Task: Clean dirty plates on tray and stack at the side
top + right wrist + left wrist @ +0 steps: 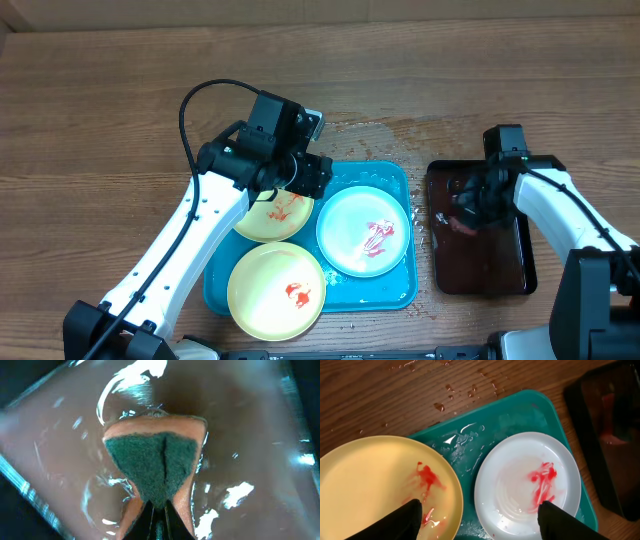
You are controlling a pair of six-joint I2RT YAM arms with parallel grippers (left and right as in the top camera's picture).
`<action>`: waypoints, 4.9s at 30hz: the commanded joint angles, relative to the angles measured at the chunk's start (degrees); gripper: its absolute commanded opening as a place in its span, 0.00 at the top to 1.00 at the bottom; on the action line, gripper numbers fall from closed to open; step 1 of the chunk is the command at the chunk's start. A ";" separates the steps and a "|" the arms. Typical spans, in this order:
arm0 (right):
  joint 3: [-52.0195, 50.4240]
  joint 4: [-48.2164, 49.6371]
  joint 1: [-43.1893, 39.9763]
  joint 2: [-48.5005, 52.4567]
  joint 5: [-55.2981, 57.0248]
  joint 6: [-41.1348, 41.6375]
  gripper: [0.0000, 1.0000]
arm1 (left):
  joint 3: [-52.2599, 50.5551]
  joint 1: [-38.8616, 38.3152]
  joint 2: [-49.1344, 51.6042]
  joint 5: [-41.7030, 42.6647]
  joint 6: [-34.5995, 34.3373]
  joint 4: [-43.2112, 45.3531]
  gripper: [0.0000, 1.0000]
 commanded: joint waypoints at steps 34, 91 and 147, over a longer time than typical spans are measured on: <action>13.22 -19.45 -0.15 0.31 1.27 -12.61 0.96 | 1.36 -1.86 18.82 11.96 5.07 -10.34 0.49; -5.51 0.72 -0.15 0.85 -1.79 -2.29 0.96 | -4.96 -7.67 24.87 -5.07 -19.82 0.28 0.96; 10.05 -8.26 15.87 -7.50 -27.02 -9.18 0.96 | -4.92 -7.63 24.87 -1.57 -17.09 3.91 0.96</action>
